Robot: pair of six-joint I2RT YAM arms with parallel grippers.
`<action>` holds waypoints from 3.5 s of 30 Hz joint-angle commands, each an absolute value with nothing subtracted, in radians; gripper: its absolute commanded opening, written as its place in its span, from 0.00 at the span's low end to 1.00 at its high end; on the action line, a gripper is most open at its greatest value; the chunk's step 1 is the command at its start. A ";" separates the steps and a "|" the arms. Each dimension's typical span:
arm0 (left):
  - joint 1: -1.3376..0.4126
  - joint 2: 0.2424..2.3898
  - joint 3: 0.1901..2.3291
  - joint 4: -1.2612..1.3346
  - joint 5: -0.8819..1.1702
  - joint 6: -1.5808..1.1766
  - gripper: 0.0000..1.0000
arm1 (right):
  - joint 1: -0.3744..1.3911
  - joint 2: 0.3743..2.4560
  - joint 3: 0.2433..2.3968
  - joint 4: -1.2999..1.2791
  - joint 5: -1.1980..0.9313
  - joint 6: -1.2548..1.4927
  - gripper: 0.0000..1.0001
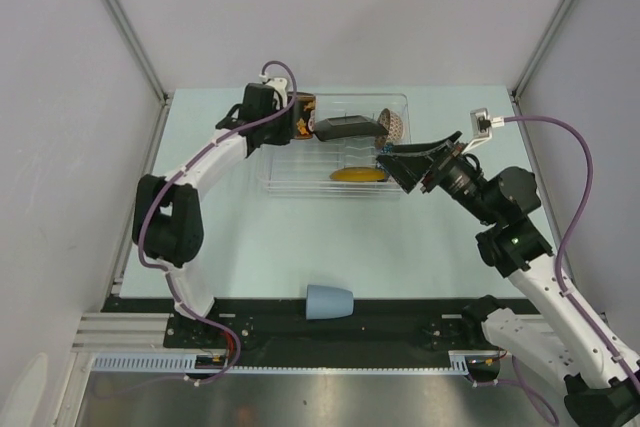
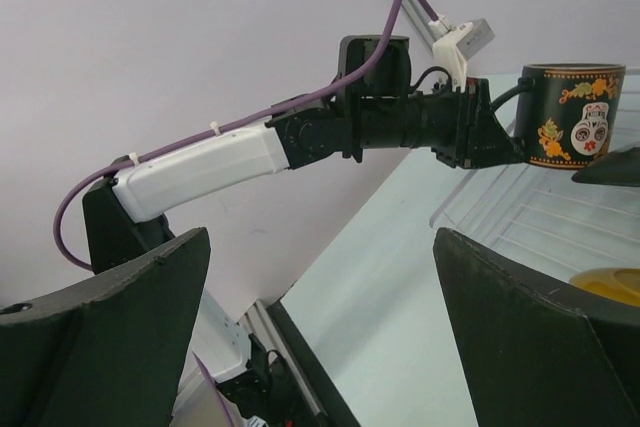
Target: Load the mixed dishes into the dish rack
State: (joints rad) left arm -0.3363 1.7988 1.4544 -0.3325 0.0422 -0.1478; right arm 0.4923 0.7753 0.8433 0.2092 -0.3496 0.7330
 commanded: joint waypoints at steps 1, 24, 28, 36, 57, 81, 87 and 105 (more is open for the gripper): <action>-0.344 1.798 1.585 -0.104 0.017 -0.150 0.00 | 0.434 0.793 0.842 0.229 -0.416 0.759 1.00; -0.319 1.950 1.533 0.031 -0.064 -0.115 0.00 | 0.285 0.908 0.802 0.345 -0.571 0.850 1.00; -0.330 1.910 1.439 0.020 -0.052 -0.109 0.00 | 0.276 0.904 0.798 0.339 -0.580 0.854 1.00; -0.348 1.796 1.235 -0.087 -0.008 -0.114 0.00 | 0.256 0.907 0.796 0.325 -0.588 0.870 1.00; -0.451 1.753 1.106 -0.179 0.110 -0.146 0.89 | 0.235 0.919 0.798 0.278 -0.592 0.859 1.00; -0.453 1.473 1.319 -0.468 0.103 -0.019 1.00 | 0.472 1.011 0.933 -0.208 -0.382 0.519 1.00; -0.453 1.456 1.319 -0.454 0.083 0.144 1.00 | 0.551 1.025 0.953 -0.227 -0.316 0.492 1.00; -0.471 1.532 1.135 -0.190 -0.117 0.351 1.00 | 0.532 0.997 0.951 -0.236 -0.342 0.508 1.00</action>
